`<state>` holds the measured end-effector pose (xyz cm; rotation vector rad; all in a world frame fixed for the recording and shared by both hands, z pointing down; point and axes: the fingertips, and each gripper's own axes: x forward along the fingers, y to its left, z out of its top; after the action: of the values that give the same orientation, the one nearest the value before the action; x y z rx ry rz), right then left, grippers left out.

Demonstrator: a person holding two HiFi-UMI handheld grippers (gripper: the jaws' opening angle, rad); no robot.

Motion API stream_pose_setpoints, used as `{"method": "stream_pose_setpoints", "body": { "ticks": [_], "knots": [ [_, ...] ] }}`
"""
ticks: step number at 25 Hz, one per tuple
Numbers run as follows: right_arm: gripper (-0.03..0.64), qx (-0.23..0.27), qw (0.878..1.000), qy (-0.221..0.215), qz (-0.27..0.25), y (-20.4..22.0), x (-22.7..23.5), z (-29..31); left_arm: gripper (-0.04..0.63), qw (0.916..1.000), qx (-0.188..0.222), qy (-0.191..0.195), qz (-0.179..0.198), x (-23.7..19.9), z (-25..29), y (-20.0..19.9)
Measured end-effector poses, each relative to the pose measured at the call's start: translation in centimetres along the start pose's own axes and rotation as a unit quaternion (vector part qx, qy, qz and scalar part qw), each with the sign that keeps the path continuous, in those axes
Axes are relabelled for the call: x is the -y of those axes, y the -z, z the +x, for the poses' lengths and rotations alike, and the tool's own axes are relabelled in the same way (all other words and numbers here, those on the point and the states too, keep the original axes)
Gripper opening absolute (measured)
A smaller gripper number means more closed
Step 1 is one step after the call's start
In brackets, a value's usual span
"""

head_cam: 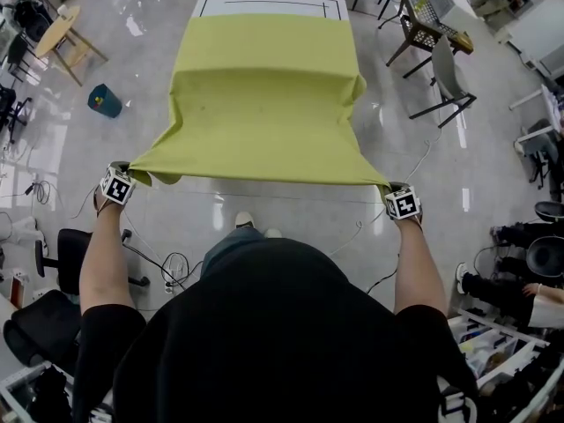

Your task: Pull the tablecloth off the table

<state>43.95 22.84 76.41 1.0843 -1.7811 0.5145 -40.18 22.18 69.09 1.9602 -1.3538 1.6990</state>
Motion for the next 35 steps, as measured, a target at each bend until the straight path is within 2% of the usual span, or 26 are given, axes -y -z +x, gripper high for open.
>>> {"method": "stream_pose_setpoints", "body": {
  "ticks": [5,12,19,23,29,35],
  "knots": [
    [0.017,0.002,1.0,-0.005,0.002,0.4,-0.6,-0.3,0.023,1.0,0.004,-0.006,-0.004,-0.3,-1.0,0.3],
    [0.018,0.023,1.0,0.01,-0.002,-1.1,0.4,-2.1,0.023,0.9995,0.022,-0.021,-0.008,-1.2,-2.6,-1.0],
    [0.017,0.082,0.994,0.064,0.017,-4.2,2.8,-5.2,0.023,0.999,0.035,-0.025,0.002,-2.0,-3.3,-2.0],
    [0.018,0.107,0.989,0.101,0.014,-5.6,3.5,-7.3,0.023,0.9981,0.049,-0.035,-0.014,-2.7,-4.5,-3.0],
    [0.018,0.154,0.977,0.146,0.031,-8.3,4.9,-10.5,0.023,0.993,0.093,-0.066,-0.031,-5.2,-7.1,-5.6],
    [0.018,0.227,0.955,0.145,0.122,-11.5,6.8,-13.8,0.023,0.985,0.13,-0.094,-0.062,-7.8,-10.3,-8.5]
  ]
}}
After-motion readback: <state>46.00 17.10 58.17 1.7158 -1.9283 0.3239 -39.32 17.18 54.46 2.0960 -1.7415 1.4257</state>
